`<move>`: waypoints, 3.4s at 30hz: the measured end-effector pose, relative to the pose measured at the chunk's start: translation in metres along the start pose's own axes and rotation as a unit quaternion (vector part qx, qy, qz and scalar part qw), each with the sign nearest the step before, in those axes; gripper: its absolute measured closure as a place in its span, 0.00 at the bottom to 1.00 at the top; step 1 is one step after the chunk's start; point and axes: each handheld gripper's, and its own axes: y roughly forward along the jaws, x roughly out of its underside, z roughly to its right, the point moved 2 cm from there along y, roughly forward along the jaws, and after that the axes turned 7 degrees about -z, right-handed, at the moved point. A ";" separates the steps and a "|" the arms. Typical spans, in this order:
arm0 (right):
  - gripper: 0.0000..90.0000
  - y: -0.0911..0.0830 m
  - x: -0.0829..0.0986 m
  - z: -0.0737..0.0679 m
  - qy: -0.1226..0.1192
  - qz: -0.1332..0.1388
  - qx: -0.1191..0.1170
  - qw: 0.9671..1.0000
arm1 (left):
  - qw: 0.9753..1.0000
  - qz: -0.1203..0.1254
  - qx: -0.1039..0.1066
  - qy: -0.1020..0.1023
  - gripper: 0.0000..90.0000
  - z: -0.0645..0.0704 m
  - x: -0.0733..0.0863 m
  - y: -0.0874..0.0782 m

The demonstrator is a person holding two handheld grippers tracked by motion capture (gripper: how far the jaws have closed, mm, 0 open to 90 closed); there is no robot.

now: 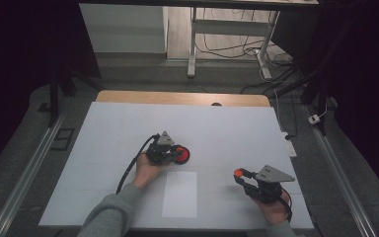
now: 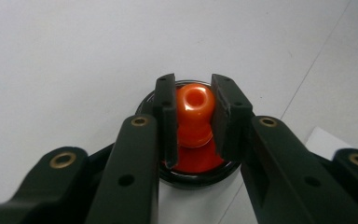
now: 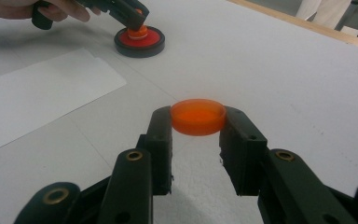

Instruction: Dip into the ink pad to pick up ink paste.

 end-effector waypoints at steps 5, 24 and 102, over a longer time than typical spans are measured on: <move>0.72 0.000 0.000 -0.001 0.001 0.001 -0.001 1.000 | 1.000 0.002 0.001 -0.001 0.81 0.000 0.001 0.000; 0.72 0.000 0.001 0.000 0.001 -0.002 -0.001 1.000 | 1.000 0.004 0.002 -0.001 0.81 0.000 0.001 0.000; 0.72 0.004 -0.002 0.006 0.002 0.002 -0.003 1.000 | 0.986 0.090 0.138 0.013 0.80 0.037 -0.001 -0.102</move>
